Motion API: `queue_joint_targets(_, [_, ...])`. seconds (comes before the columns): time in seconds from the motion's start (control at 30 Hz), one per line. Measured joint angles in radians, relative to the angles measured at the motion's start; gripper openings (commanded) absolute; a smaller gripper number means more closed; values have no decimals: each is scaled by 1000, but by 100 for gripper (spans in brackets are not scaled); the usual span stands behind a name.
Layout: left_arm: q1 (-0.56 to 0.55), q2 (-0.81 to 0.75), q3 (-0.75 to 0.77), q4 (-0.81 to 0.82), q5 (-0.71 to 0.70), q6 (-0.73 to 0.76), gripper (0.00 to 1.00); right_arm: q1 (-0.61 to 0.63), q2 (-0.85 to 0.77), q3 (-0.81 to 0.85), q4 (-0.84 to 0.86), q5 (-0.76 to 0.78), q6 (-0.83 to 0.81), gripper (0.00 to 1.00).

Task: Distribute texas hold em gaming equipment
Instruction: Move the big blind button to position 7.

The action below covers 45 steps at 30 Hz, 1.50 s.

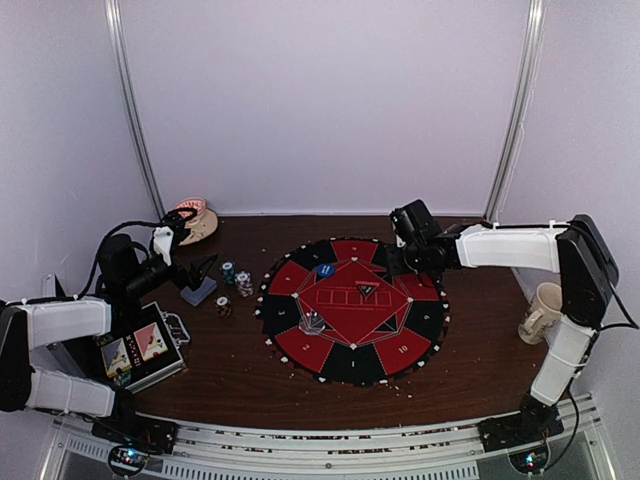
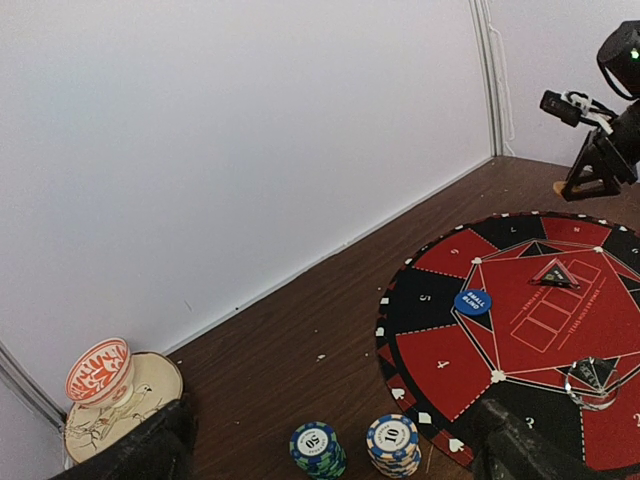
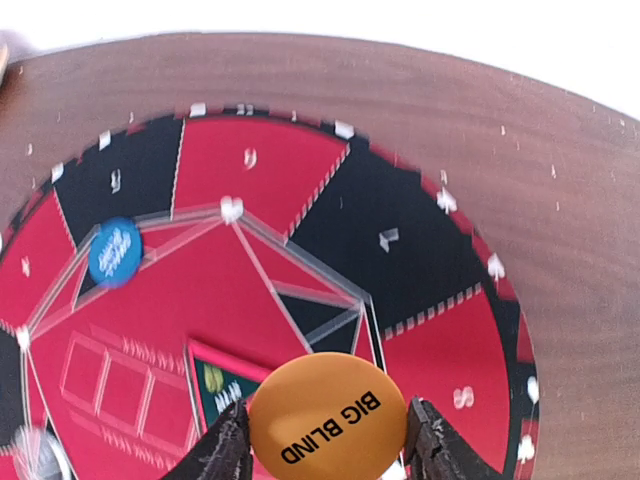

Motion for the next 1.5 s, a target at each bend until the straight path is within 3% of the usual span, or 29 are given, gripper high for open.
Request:
queue_joint_targets(0.2, [0, -1, 0, 0, 0, 0, 98, -26, 145, 136, -6, 6, -1, 52])
queue_joint_targets(0.4, [0, -1, 0, 0, 0, 0, 98, -43, 259, 143, -18, -6, -2, 52])
queue_joint_targets(0.9, [0, -1, 0, 0, 0, 0, 98, -71, 325, 152, 13, -58, -21, 55])
queue_joint_targets(1.13, [0, -1, 0, 0, 0, 1, 98, -71, 334, 163, 16, -57, -23, 73])
queue_joint_targets(1.3, [0, -1, 0, 0, -1, 2, 98, -73, 328, 167, 4, -50, -26, 98])
queue_joint_targets(1.5, [0, 0, 0, 0, -7, 3, 98, -57, 161, 90, -45, -37, -44, 100])
